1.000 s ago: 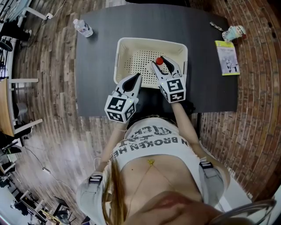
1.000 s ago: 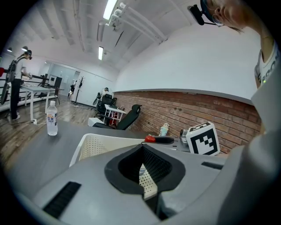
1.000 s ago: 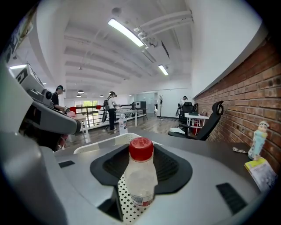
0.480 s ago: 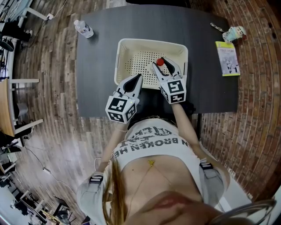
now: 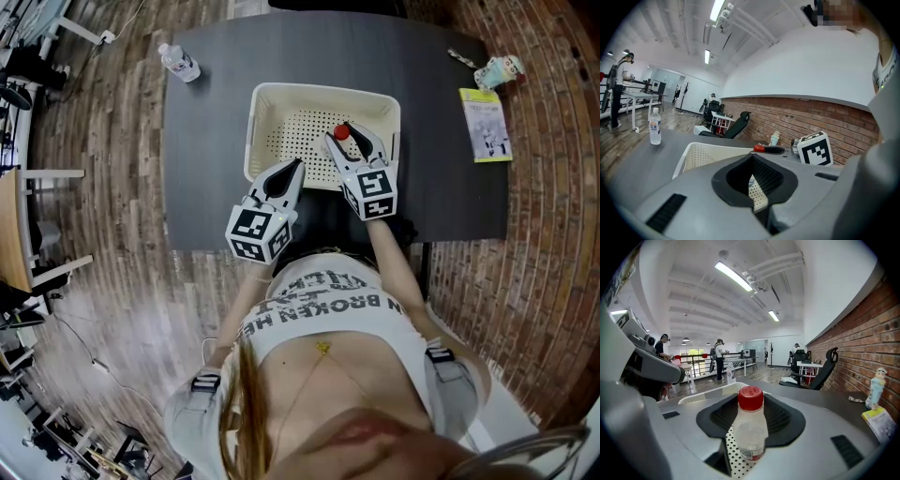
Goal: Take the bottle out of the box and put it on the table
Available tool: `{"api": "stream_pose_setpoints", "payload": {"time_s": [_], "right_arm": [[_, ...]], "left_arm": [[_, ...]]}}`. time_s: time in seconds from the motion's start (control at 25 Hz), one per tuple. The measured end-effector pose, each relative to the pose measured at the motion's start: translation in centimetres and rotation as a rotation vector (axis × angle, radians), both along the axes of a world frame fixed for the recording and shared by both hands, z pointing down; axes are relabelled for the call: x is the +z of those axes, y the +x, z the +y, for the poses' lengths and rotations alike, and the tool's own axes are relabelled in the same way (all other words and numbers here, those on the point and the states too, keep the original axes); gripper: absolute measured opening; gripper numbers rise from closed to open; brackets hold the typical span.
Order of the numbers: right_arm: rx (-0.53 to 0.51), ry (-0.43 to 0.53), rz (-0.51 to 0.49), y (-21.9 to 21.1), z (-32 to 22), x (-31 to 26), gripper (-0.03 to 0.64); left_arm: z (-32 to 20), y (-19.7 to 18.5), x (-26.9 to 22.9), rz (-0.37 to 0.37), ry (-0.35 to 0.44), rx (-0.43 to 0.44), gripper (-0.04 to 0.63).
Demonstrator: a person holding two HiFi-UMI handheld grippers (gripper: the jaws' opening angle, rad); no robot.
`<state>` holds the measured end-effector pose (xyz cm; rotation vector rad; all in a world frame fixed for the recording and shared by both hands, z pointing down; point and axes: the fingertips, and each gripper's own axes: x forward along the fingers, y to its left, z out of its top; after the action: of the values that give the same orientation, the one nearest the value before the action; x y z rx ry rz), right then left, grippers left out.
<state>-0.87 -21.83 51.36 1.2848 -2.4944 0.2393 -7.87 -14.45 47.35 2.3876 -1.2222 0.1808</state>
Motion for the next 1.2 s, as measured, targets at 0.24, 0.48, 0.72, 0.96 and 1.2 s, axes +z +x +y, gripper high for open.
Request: {"api": "stream_pose_setpoints", "payload": {"time_s": [0.24, 0.48, 0.72, 0.96, 1.2], "right_arm": [[-0.007, 0.002, 0.003, -0.2, 0.0, 0.0, 0.166], [-0.024, -0.002, -0.014, 0.0, 0.3, -0.3, 0.160], [-0.055, 0.010, -0.044, 0.0, 0.3, -2.7, 0.158], [-0.098, 0.046, -0.051, -0.3, 0.6, -6.4, 0.158], [-0.140, 0.073, -0.064, -0.7, 1.0, -10.1, 0.158]], "left_arm": [[0.3, 0.3, 0.0, -0.005, 0.003, 0.010, 0.005], [0.7, 0.2, -0.3, 0.001, 0.014, 0.002, 0.005], [1.0, -0.3, -0.5, 0.000, 0.018, -0.013, 0.005], [1.2, -0.1, -0.5, 0.001, 0.021, -0.013, 0.005], [1.6, 0.0, -0.4, 0.003, 0.021, -0.010, 0.005]]}}
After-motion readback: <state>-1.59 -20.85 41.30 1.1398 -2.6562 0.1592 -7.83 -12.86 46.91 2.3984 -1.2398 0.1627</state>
